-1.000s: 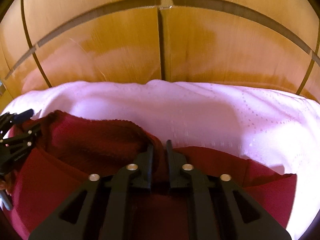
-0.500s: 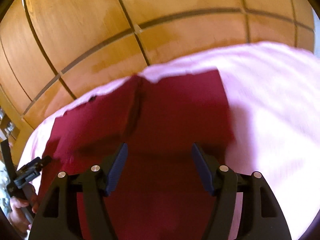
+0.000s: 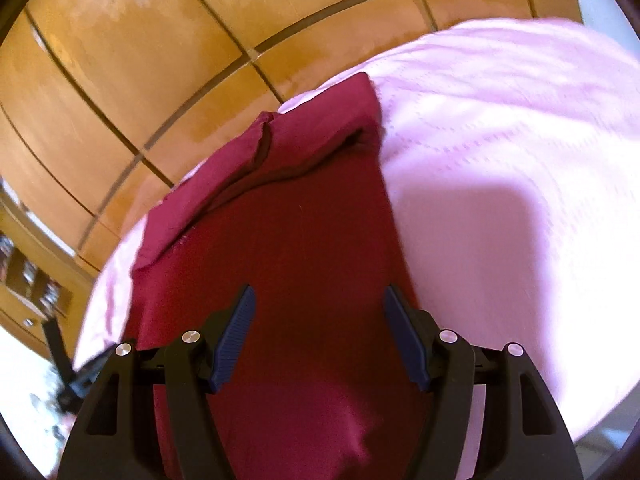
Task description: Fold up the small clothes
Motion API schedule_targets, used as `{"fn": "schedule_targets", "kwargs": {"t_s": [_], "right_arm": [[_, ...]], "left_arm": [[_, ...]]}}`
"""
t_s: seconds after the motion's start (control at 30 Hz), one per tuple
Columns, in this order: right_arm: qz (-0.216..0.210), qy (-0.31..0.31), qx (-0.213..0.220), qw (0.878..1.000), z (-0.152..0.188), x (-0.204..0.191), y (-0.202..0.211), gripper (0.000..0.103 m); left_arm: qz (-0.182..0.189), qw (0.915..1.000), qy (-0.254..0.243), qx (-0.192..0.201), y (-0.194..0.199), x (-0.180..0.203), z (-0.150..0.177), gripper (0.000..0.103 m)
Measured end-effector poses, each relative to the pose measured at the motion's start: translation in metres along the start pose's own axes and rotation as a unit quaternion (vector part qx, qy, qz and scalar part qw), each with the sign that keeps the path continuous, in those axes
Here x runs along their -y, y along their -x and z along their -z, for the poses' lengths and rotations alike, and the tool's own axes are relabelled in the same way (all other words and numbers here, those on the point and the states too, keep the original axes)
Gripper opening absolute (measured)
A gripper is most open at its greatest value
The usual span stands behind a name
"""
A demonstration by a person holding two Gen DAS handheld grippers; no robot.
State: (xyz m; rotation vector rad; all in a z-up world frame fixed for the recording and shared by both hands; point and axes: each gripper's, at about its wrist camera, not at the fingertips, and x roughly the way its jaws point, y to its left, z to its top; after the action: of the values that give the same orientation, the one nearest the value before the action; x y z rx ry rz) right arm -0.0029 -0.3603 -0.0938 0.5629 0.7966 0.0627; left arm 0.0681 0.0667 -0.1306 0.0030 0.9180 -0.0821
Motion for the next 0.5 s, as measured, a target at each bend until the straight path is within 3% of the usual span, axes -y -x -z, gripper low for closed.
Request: {"fn": "schedule_targets", "kwargs": {"t_s": [0.1, 0.27, 0.43, 0.5], "right_arm": [[-0.016, -0.032, 0.007, 0.999, 0.004, 0.013, 0.014, 0.066], [0.004, -0.056, 0.011, 0.998, 0.009, 0.033, 0.034, 0.066], [-0.036, -0.125, -0.007, 0.992, 0.033, 0.065, 0.048, 0.066], [-0.062, -0.143, -0.010, 0.988, 0.042, 0.072, 0.053, 0.066]], "left_arm": [[0.017, 0.9998, 0.005, 0.005, 0.010, -0.009, 0.011, 0.101], [0.041, 0.9990, 0.005, 0.015, 0.027, -0.026, 0.030, 0.101], [0.079, 0.9968, 0.011, -0.004, 0.036, -0.035, 0.039, 0.100], [0.119, 0.9924, 0.030, -0.016, 0.042, -0.041, 0.041, 0.100]]}}
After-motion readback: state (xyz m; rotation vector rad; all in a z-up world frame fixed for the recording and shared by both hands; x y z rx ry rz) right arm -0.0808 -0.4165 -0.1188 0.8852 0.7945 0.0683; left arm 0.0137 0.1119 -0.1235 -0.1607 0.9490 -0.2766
